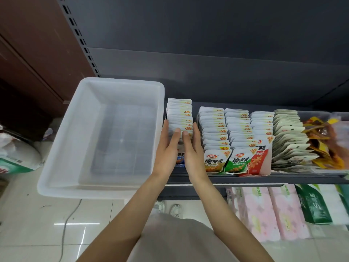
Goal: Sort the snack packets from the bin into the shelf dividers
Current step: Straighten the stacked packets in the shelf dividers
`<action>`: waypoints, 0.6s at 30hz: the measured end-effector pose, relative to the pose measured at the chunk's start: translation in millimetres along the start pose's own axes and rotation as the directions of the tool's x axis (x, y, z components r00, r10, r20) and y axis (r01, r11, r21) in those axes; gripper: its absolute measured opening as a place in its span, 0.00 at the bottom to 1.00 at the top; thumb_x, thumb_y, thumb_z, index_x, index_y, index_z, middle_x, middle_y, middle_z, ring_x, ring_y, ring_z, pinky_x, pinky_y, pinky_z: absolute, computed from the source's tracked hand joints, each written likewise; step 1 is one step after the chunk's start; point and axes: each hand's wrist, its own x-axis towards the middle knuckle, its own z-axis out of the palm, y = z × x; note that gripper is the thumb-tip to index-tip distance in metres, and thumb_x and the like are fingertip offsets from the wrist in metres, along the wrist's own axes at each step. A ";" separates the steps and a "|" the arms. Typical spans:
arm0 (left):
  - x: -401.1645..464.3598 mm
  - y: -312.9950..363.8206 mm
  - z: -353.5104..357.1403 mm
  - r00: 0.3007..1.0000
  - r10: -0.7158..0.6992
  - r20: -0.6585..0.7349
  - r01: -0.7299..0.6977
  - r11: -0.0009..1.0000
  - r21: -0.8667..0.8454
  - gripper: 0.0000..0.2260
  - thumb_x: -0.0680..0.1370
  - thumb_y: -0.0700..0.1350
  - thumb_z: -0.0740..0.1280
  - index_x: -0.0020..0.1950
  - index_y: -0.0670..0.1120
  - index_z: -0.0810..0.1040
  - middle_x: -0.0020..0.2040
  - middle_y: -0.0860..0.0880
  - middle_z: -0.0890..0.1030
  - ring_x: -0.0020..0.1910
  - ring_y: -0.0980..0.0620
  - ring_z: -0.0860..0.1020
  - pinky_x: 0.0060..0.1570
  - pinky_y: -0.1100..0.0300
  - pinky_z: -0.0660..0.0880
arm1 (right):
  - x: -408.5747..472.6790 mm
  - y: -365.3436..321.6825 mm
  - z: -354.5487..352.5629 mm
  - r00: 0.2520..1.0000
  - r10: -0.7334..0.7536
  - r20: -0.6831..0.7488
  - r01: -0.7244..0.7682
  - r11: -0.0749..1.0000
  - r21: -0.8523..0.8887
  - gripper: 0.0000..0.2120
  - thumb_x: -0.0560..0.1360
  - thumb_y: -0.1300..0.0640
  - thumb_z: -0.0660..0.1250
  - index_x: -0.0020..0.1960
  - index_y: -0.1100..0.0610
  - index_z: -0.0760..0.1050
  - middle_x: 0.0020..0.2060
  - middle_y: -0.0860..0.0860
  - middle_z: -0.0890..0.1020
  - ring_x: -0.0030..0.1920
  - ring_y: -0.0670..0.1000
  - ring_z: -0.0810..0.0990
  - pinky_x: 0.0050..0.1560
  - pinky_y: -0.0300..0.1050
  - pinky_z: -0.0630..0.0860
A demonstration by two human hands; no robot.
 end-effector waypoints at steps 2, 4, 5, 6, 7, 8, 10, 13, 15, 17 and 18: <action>-0.4 -2.1 0.8 1.000 0.013 -0.003 -0.013 1.000 0.005 0.25 0.79 0.56 0.57 0.76 0.57 0.55 0.71 0.56 0.68 0.69 0.57 0.67 0.70 0.55 0.64 | -2.1 0.7 -0.2 1.000 -0.005 -0.007 0.005 1.000 -0.012 0.25 0.81 0.51 0.55 0.76 0.48 0.53 0.67 0.40 0.65 0.65 0.36 0.64 0.55 0.19 0.62; 0.2 -1.1 0.4 0.999 0.031 0.006 -0.031 0.999 0.021 0.25 0.79 0.56 0.57 0.76 0.57 0.55 0.72 0.56 0.67 0.69 0.58 0.67 0.68 0.59 0.65 | -3.3 0.7 0.1 1.000 -0.013 -0.011 0.013 0.999 -0.035 0.25 0.81 0.51 0.55 0.76 0.48 0.53 0.69 0.41 0.64 0.65 0.36 0.62 0.53 0.16 0.61; 0.3 -0.5 -0.1 0.999 0.036 0.019 -0.037 0.999 0.024 0.25 0.79 0.56 0.56 0.76 0.57 0.55 0.72 0.56 0.67 0.69 0.58 0.67 0.66 0.61 0.66 | -3.7 0.6 0.0 1.000 -0.017 -0.009 0.016 0.999 -0.043 0.25 0.81 0.51 0.55 0.76 0.48 0.53 0.69 0.41 0.64 0.65 0.36 0.62 0.53 0.16 0.61; 0.0 -0.4 -1.0 0.999 0.042 0.030 -0.043 0.999 0.024 0.26 0.78 0.57 0.57 0.76 0.57 0.56 0.72 0.56 0.67 0.69 0.58 0.67 0.66 0.62 0.66 | -4.4 0.5 -0.2 1.000 -0.019 -0.007 0.019 0.999 -0.048 0.25 0.81 0.50 0.55 0.76 0.48 0.53 0.69 0.41 0.64 0.65 0.36 0.62 0.53 0.16 0.61; -1.3 -0.9 -2.4 0.998 0.048 0.036 -0.049 0.998 0.027 0.28 0.77 0.59 0.57 0.76 0.57 0.56 0.72 0.56 0.67 0.69 0.58 0.67 0.67 0.61 0.66 | -5.8 -0.2 -0.6 1.000 -0.020 -0.003 0.020 0.999 -0.049 0.26 0.81 0.48 0.55 0.76 0.48 0.53 0.69 0.40 0.65 0.65 0.35 0.63 0.55 0.17 0.61; -3.6 -1.2 -4.2 0.998 0.054 0.039 -0.055 0.998 0.029 0.30 0.74 0.60 0.57 0.76 0.57 0.56 0.72 0.56 0.67 0.69 0.58 0.67 0.67 0.60 0.66 | -8.0 -0.8 -0.8 1.000 -0.024 0.001 0.024 0.998 -0.055 0.27 0.80 0.47 0.56 0.76 0.47 0.53 0.68 0.40 0.65 0.65 0.36 0.63 0.57 0.19 0.61; -10.9 -0.5 -6.1 0.997 0.057 0.050 -0.058 0.998 0.026 0.31 0.72 0.61 0.57 0.75 0.58 0.57 0.70 0.59 0.69 0.67 0.61 0.68 0.65 0.64 0.67 | -14.1 -1.4 -1.5 1.000 -0.031 0.005 0.032 0.996 -0.084 0.31 0.76 0.42 0.56 0.76 0.47 0.53 0.66 0.38 0.67 0.65 0.36 0.65 0.59 0.22 0.62; -21.0 0.7 -6.4 0.996 0.031 0.082 -0.030 0.999 -0.018 0.26 0.72 0.60 0.57 0.71 0.62 0.61 0.61 0.65 0.72 0.62 0.65 0.71 0.59 0.71 0.69 | -21.4 -3.1 -5.0 0.999 -0.032 0.002 0.032 0.991 -0.129 0.33 0.75 0.41 0.54 0.77 0.48 0.52 0.68 0.38 0.66 0.64 0.33 0.64 0.54 0.16 0.60; -24.2 2.7 -7.8 0.996 0.007 0.084 -0.003 0.999 -0.047 0.19 0.73 0.59 0.57 0.65 0.65 0.64 0.59 0.68 0.73 0.62 0.65 0.71 0.60 0.70 0.69 | -22.7 -5.7 -8.7 0.999 -0.033 0.006 0.033 0.987 -0.155 0.29 0.78 0.44 0.55 0.76 0.47 0.51 0.67 0.36 0.63 0.62 0.30 0.62 0.51 0.14 0.59; -19.5 4.1 -10.6 0.997 0.012 0.071 -0.009 0.999 -0.036 0.19 0.76 0.59 0.56 0.67 0.64 0.63 0.63 0.66 0.71 0.66 0.62 0.69 0.65 0.65 0.65 | -23.1 -13.0 -9.8 0.998 -0.057 0.023 0.060 0.977 -0.206 0.31 0.77 0.42 0.54 0.77 0.47 0.48 0.69 0.37 0.61 0.66 0.31 0.59 0.54 0.14 0.56; -13.8 5.8 -11.7 0.998 0.023 0.066 -0.022 1.000 -0.019 0.22 0.76 0.60 0.57 0.71 0.62 0.61 0.66 0.64 0.69 0.68 0.61 0.67 0.67 0.62 0.64 | -21.5 -16.7 -8.9 0.997 -0.075 0.037 0.082 0.965 -0.248 0.33 0.76 0.41 0.54 0.77 0.47 0.47 0.70 0.37 0.60 0.68 0.33 0.57 0.58 0.15 0.55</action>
